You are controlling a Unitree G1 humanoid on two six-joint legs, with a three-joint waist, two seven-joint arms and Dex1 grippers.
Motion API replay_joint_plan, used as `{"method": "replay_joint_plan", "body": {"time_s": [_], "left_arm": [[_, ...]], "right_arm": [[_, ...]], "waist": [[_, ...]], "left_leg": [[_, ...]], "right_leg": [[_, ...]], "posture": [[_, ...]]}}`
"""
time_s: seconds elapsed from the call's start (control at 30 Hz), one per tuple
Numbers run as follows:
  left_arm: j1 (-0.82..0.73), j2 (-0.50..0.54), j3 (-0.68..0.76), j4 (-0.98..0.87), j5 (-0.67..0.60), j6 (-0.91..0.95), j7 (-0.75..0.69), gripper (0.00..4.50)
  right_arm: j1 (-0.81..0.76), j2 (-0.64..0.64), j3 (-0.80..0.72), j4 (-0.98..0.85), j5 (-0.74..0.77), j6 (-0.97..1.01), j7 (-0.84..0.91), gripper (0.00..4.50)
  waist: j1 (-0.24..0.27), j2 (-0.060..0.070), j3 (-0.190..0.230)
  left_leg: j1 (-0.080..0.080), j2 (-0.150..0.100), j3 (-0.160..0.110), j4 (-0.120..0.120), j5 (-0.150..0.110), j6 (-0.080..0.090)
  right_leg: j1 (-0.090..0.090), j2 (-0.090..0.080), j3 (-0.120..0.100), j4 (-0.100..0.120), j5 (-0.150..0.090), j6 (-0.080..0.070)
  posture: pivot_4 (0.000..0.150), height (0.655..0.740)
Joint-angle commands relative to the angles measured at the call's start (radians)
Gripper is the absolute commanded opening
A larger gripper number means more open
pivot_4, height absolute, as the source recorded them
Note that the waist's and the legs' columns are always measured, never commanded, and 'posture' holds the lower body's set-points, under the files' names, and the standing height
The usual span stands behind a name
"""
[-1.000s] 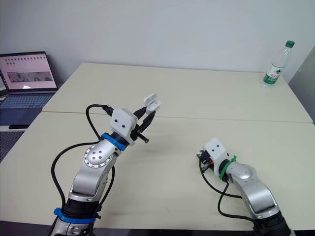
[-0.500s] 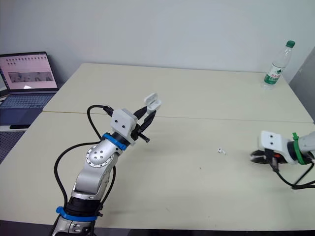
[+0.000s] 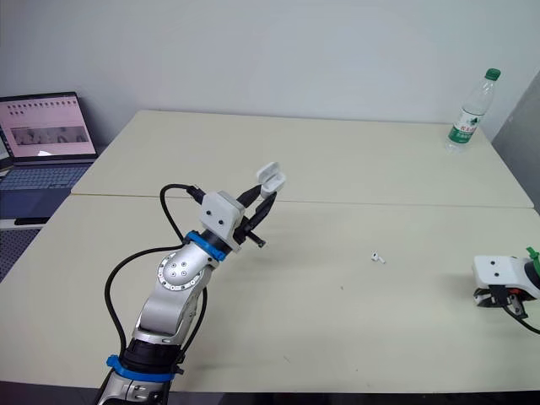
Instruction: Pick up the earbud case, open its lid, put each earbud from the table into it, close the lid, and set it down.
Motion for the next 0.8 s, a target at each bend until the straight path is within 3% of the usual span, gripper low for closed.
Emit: {"method": "replay_joint_plan", "body": {"time_s": [0.03,0.2,0.47,0.8], "left_arm": [[-0.016,0.003,0.013,-0.015,0.003,-0.028,0.008,0.75],[-0.022,0.012,0.017,-0.011,0.001,-0.025,0.002,0.75],[-0.018,0.013,0.009,-0.008,0.0,-0.024,-0.004,0.75],[-0.002,0.014,0.01,-0.016,0.0,-0.025,-0.001,0.75]], "right_arm": [[-0.007,-0.006,-0.009,0.02,-0.028,-0.01,-0.033,0.45],[-0.002,0.003,-0.007,0.056,-0.044,-0.02,-0.067,2.14],[-0.012,-0.01,0.006,0.086,-0.067,-0.034,-0.068,2.14],[0.011,0.012,-0.01,0.047,-0.044,0.006,-0.058,2.14]], "waist": [[0.0,0.0,0.0],[0.001,0.0,0.0],[0.001,0.0,0.0],[0.001,0.0,0.0]], "left_leg": [[0.0,0.0,0.0,0.0,0.0,0.0],[0.001,0.0,0.0,0.0,0.0,0.0],[0.015,-0.001,-0.001,-0.001,0.0,0.0],[0.015,0.0,-0.001,0.0,0.0,0.0]], "right_leg": [[0.0,0.0,0.0,0.0,0.0,0.0],[0.002,0.0,0.0,0.0,0.0,0.0],[0.016,-0.001,-0.001,-0.002,0.0,0.0],[0.016,-0.001,-0.001,-0.002,0.0,0.0]], "posture": [[0.15,0.74],[0.15,0.74],[0.15,0.74],[0.15,0.74]]}}
